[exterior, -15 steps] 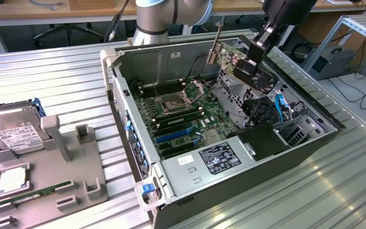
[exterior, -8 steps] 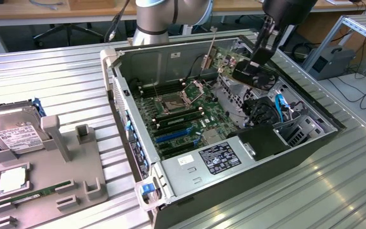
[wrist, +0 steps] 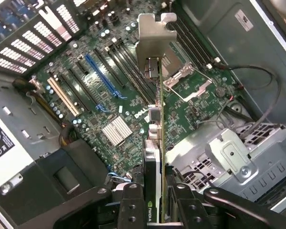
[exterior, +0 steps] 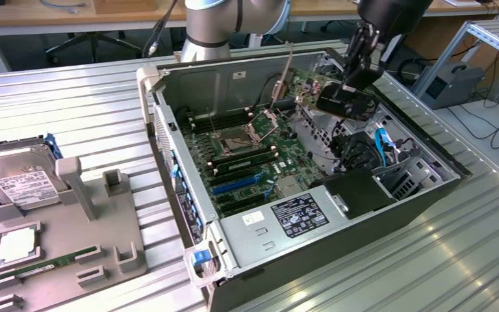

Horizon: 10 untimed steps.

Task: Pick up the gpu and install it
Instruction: 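Insert the gpu into the slot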

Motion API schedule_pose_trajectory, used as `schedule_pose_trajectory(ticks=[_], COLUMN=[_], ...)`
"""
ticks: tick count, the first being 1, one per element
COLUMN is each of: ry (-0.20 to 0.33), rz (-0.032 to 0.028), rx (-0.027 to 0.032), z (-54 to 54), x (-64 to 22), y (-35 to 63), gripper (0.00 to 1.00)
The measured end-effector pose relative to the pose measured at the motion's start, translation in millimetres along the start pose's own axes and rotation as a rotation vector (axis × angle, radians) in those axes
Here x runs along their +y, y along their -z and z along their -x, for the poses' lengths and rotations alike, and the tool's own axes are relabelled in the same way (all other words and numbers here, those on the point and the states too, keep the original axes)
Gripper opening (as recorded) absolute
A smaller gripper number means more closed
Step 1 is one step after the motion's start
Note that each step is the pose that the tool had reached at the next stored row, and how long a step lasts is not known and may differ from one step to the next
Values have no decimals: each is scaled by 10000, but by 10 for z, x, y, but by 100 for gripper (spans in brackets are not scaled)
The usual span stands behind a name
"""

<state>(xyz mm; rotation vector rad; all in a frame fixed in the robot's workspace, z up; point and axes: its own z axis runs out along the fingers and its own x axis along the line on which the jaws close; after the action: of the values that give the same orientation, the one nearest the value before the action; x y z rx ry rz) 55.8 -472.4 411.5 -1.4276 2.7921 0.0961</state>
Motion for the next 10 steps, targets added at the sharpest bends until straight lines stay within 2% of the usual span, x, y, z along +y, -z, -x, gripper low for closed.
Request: schedule_pose_trajectory(ticks=[2, 6, 10], ry=[658, 1519, 2637], rz=[21, 48, 83], rx=[36, 81, 140], z=[0, 0, 0], x=[0, 0, -1], y=[-1, -4, -9], gripper=[27, 27, 27])
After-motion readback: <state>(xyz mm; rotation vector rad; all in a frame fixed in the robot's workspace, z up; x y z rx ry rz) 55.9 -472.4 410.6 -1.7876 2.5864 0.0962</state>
